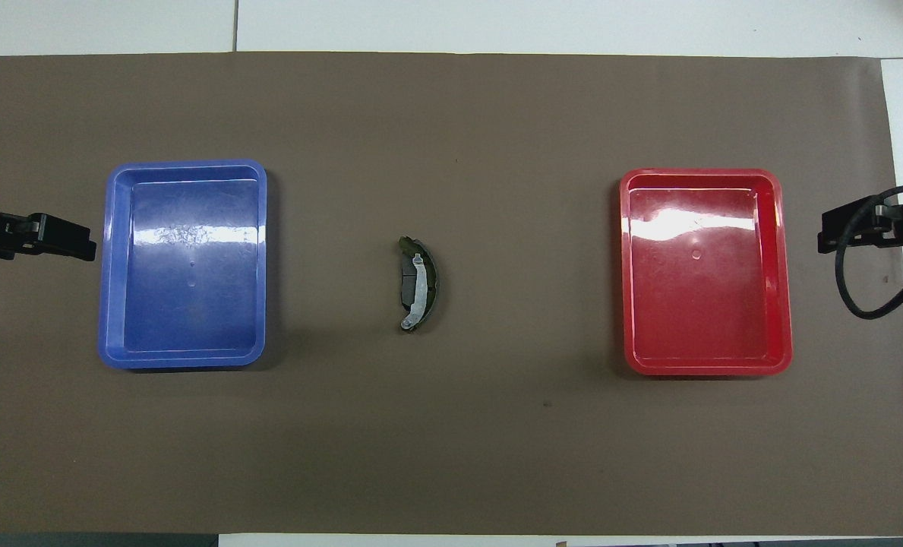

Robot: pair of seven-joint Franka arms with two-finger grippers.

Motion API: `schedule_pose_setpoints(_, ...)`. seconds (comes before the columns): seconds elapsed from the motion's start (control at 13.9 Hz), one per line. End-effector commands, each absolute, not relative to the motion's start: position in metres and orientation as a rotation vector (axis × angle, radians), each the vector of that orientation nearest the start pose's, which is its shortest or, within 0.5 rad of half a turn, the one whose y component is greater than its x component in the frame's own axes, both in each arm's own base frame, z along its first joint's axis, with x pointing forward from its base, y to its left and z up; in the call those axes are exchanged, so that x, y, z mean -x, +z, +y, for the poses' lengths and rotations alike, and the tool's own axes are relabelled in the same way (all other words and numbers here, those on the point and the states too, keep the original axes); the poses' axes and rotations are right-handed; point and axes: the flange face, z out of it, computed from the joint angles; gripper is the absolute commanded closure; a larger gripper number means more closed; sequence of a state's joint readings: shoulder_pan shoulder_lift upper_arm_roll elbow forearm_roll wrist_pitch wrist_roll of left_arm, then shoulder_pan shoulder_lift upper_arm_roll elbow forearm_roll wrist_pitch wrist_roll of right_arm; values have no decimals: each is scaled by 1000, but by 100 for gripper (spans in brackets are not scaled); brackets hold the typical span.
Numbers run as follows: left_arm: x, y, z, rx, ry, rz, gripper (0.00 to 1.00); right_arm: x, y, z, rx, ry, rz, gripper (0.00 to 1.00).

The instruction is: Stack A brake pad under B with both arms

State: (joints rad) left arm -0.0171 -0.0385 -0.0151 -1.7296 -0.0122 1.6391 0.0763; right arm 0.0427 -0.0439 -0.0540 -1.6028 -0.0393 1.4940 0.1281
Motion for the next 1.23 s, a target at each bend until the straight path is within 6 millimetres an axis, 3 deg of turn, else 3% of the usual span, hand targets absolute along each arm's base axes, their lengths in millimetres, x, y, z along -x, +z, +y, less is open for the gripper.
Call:
schedule_pose_setpoints(0.0, -546, 577, -17, 3162, 65, 149, 1, -531, 635, -23, 3170, 134, 112, 0)
schedule_pose_setpoints(0.22, -545, 577, -16, 3162, 62, 147, 1, -530, 634, -32, 3161, 142, 120, 0)
schedule_pose_setpoints(0.58, -545, 577, -16, 3162, 62, 147, 1, -530, 633, -25, 3151, 140, 227, 0)
schedule_pose_setpoints(1.15, -545, 577, -16, 3162, 62, 147, 1, -531, 632, -18, 3155, 133, 186, 0)
